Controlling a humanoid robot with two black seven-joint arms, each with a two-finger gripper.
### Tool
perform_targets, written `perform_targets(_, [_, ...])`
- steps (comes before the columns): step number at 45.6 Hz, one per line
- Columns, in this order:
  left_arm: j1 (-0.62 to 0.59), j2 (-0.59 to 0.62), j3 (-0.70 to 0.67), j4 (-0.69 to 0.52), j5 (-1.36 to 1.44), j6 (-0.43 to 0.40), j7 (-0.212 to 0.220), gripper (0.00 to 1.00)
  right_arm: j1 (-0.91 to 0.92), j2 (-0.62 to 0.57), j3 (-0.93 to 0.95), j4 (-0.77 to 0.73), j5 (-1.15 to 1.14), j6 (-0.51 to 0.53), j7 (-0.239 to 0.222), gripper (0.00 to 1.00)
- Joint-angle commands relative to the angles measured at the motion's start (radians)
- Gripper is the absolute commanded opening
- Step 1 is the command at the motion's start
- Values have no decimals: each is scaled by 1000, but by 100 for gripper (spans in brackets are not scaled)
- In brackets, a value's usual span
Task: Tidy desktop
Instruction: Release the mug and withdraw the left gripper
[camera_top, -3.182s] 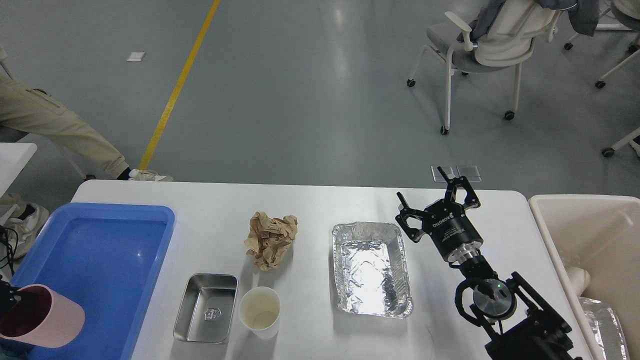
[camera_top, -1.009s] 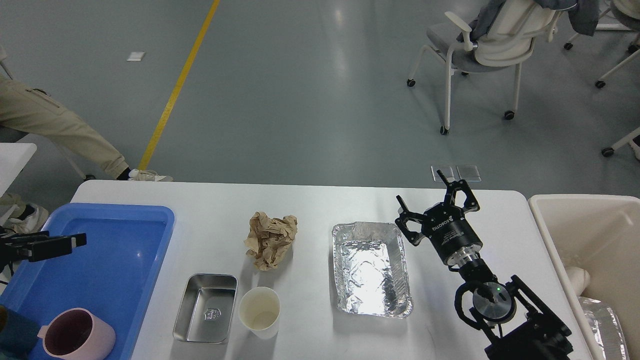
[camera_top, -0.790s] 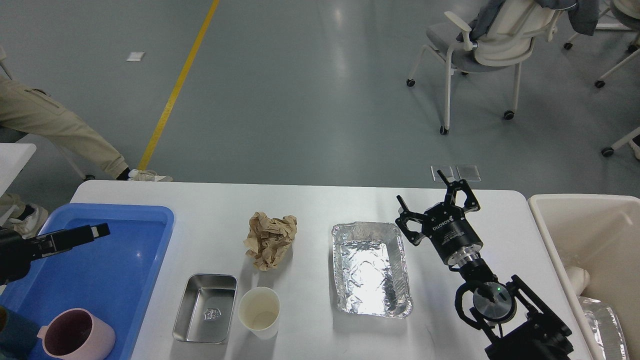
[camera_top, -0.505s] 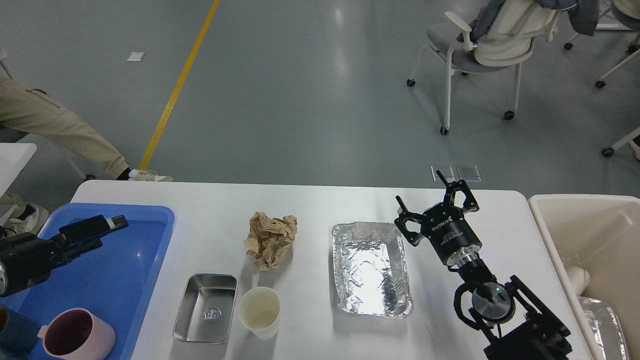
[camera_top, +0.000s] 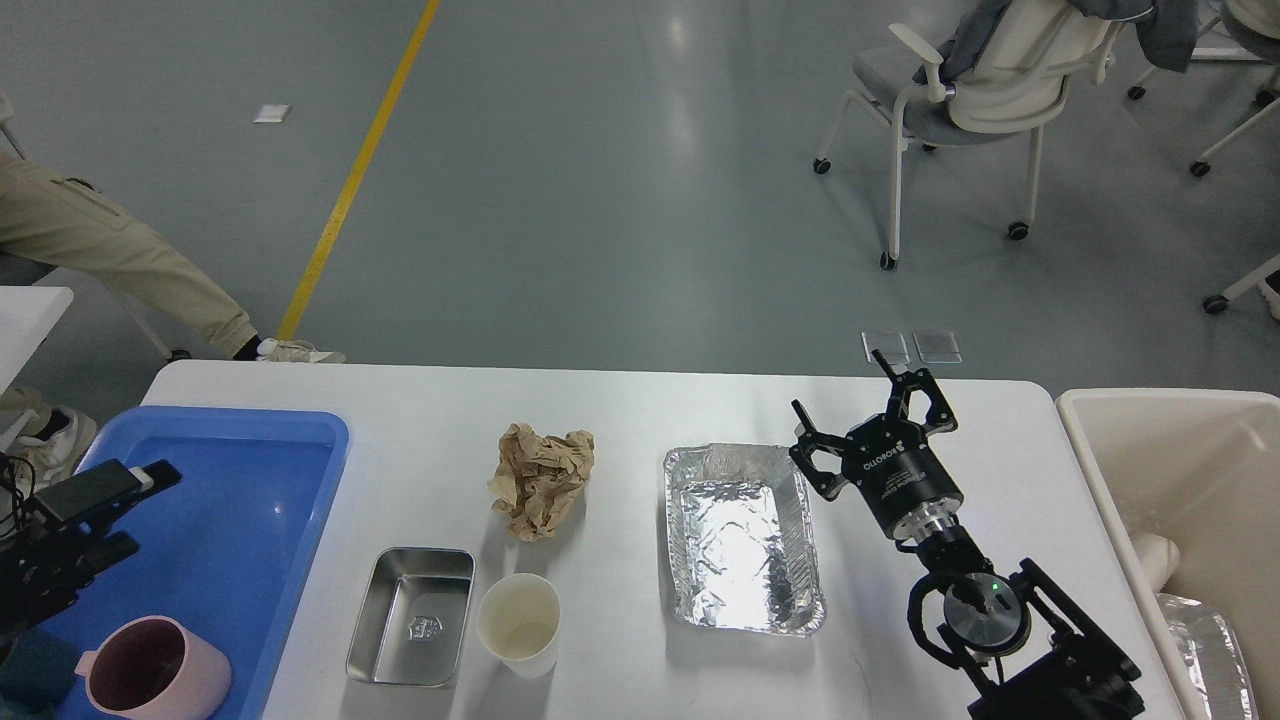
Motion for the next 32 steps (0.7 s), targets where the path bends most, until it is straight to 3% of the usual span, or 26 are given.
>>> perform_targets(1, [18, 39, 0, 11, -134, 53, 21, 97, 1, 5, -1, 0, -7, 0, 0, 100])
perform_targets(12, [20, 150, 0, 22, -289, 41, 23, 97, -2, 5, -1, 0, -7, 0, -2, 100])
perform_targets(19, [20, 209, 0, 22, -340, -51, 23, 97, -2, 5, -1, 0, -7, 0, 0, 100])
perform_targets(28, [9, 205, -6, 43, -334, -97, 1, 97, -1, 5, -3, 0, -7, 0, 0, 100])
perform_targets(32, [9, 179, -9, 112, -294, -96, -33, 97, -1, 6, -1, 0, -10, 0, -2, 100])
